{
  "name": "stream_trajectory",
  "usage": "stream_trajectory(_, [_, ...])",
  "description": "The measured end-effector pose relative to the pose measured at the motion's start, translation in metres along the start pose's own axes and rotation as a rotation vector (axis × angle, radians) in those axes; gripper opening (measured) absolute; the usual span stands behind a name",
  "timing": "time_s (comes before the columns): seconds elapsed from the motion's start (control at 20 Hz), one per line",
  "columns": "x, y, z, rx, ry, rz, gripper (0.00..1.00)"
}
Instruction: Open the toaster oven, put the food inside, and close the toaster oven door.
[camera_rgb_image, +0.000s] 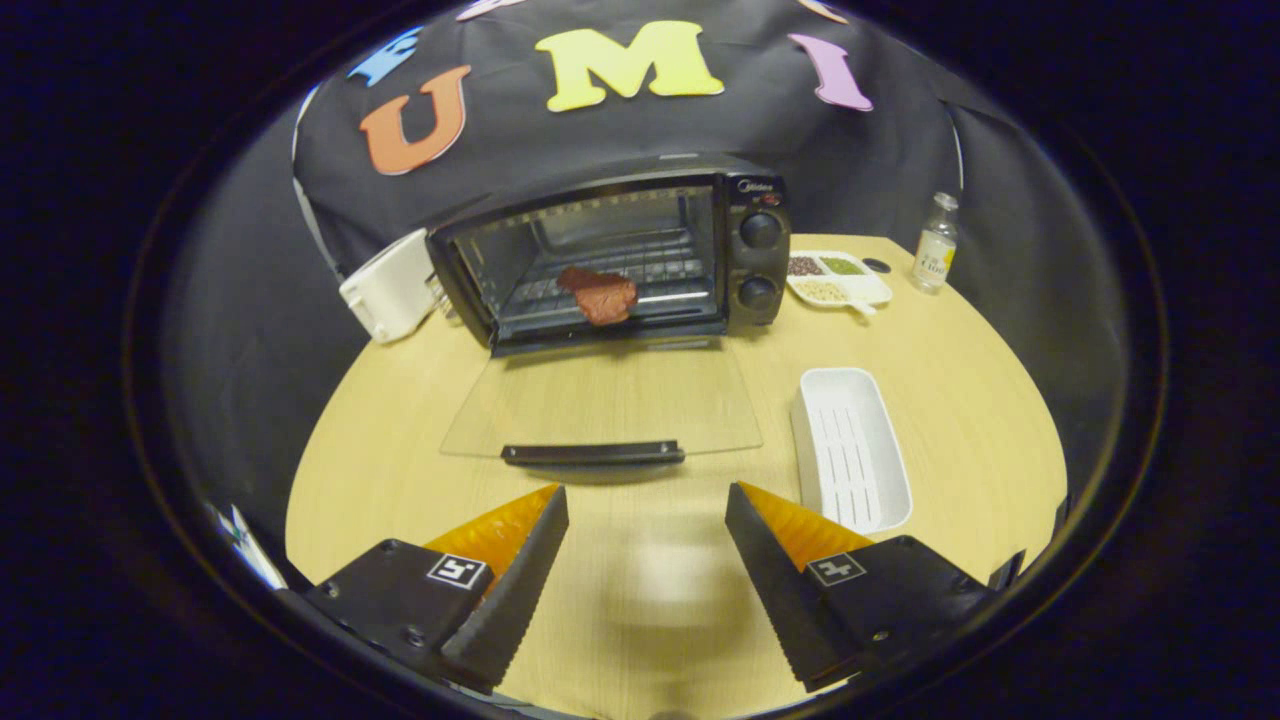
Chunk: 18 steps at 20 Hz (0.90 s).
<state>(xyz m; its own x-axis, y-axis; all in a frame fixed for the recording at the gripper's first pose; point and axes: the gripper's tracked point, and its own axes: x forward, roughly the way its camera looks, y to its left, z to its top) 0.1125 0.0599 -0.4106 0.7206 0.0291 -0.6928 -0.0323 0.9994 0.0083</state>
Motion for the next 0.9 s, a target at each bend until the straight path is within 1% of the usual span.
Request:
stream_trajectory(0.15, [0.016,0.011,-0.017,-0.039,0.037,0.001,1.00])
stream_trajectory(0.35, [0.046,0.023,-0.023,-0.053,0.078,0.012,1.00])
stream_trajectory(0.7, [0.080,0.016,-0.012,-0.092,0.112,-0.017,1.00])
stream_trajectory(0.9, [0.086,0.019,-0.009,-0.111,0.122,0.002,1.00])
